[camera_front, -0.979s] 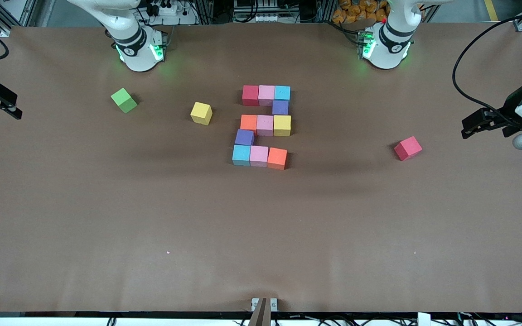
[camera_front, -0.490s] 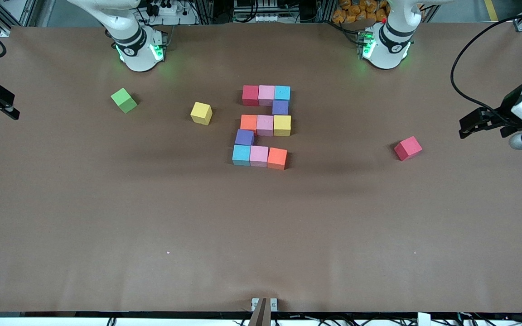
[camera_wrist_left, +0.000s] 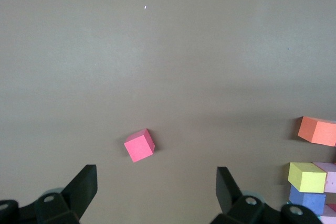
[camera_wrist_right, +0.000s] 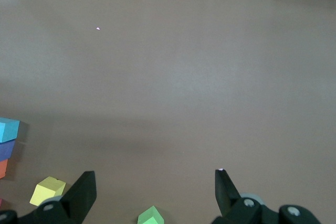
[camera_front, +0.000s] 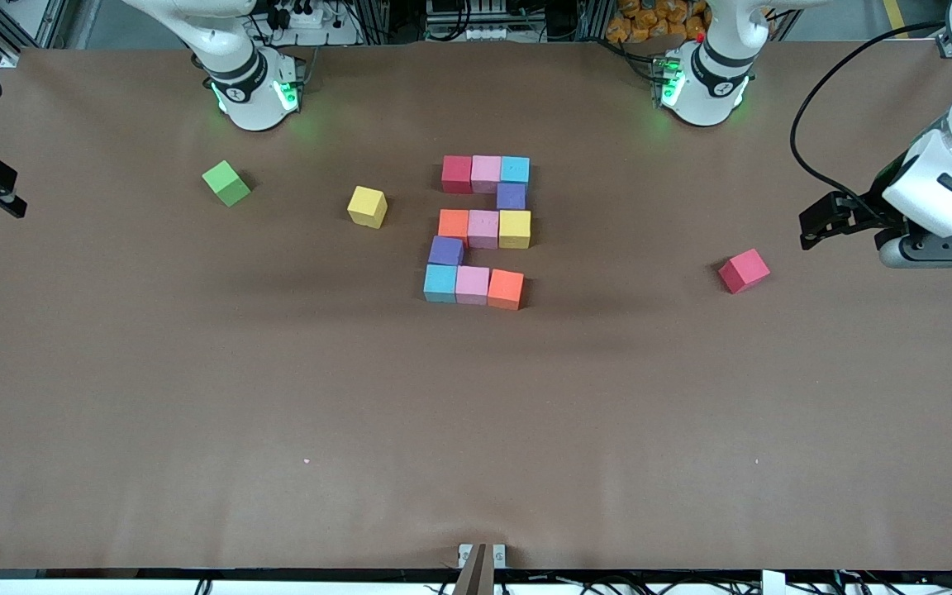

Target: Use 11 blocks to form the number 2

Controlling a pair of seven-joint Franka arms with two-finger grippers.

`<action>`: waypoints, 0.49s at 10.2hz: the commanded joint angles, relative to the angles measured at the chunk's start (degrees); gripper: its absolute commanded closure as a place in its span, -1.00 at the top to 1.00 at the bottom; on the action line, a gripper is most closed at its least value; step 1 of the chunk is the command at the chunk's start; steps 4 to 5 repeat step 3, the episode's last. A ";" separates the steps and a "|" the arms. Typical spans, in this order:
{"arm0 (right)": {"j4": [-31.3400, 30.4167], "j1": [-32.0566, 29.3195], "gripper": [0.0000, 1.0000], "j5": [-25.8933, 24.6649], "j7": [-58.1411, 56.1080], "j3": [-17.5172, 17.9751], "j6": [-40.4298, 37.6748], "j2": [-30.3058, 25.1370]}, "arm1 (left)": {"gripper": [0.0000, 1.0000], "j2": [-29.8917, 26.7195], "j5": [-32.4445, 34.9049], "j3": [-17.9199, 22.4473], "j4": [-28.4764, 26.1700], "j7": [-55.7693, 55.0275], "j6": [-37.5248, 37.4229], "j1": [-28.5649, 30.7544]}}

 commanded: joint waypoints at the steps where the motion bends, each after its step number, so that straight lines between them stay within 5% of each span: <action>1: 1.08 -1.36 1.00 0.47 0.41 0.60 -0.96 0.88 | 1.00 -0.74 -1.16 -0.22 -0.18 -0.33 0.25 0.67; 5: 1.08 -1.09 1.00 0.47 0.32 0.69 -0.96 0.88 | 1.00 -0.74 -1.16 -0.22 -0.18 -0.15 0.25 0.84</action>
